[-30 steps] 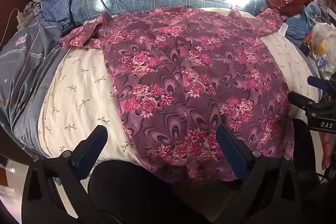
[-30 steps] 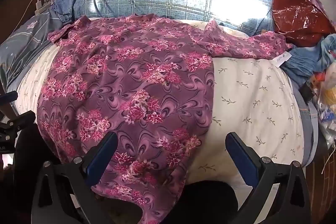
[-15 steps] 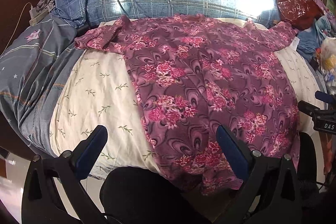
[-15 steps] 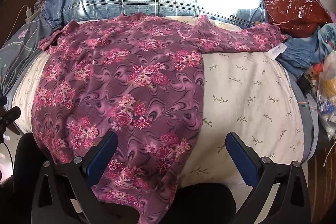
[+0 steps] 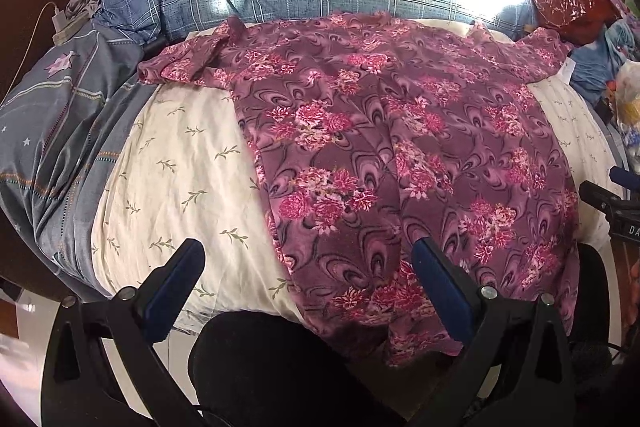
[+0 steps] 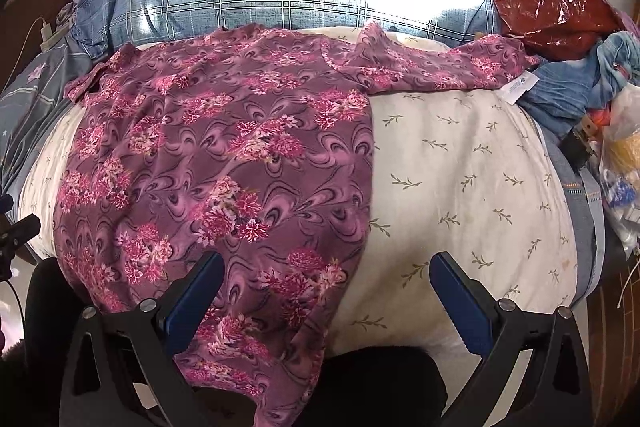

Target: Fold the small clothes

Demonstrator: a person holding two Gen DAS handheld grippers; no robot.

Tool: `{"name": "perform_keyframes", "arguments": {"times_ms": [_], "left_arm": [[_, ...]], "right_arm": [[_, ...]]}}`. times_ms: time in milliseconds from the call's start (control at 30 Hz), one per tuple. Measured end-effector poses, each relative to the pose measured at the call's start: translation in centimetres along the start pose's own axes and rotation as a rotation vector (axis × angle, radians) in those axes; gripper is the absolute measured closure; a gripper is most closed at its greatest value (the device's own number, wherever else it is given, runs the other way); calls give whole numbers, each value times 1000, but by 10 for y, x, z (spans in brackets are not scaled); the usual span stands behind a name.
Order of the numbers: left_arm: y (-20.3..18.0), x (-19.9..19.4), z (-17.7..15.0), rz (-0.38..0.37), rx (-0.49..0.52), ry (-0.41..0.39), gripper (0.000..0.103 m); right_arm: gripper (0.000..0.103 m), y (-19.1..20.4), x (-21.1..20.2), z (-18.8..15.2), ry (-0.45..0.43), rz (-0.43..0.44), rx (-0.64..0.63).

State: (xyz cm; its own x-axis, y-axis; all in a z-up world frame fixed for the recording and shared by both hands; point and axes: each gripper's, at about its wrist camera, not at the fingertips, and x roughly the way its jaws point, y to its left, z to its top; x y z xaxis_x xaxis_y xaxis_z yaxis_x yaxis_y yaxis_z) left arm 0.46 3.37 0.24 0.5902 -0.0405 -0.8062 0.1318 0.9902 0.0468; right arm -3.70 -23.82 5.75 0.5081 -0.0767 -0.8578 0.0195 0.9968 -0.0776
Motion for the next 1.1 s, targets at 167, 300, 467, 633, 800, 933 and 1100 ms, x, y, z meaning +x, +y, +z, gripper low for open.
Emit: {"name": "perform_keyframes", "arguments": {"times_ms": [167, 300, 467, 633, 800, 933, 1100], "left_arm": [[-3, 0, 0, 1, 10, 2, 0], [-4, -1, -1, 4, 13, 5, 0], [-4, -4, -3, -3, 17, 4, 0], [-1, -5, -2, -5, 13, 3, 0], [-1, -3, -3, -13, 11, 18, 0], [-7, -4, -4, -21, 31, 20, 0], [-11, -5, -5, -20, 47, 21, 0]], "right_arm": [[0, -1, 0, -1, 0, -1, -1], [0, -2, -1, -3, -4, 0, 6], [0, -5, -2, -5, 6, 8, 22], [0, -8, -5, -6, -2, 4, 32], [0, -9, -6, -6, -6, 11, 33], [0, -6, -8, -6, -9, 14, 18], [0, -3, -10, -7, -14, 14, 9]]}}
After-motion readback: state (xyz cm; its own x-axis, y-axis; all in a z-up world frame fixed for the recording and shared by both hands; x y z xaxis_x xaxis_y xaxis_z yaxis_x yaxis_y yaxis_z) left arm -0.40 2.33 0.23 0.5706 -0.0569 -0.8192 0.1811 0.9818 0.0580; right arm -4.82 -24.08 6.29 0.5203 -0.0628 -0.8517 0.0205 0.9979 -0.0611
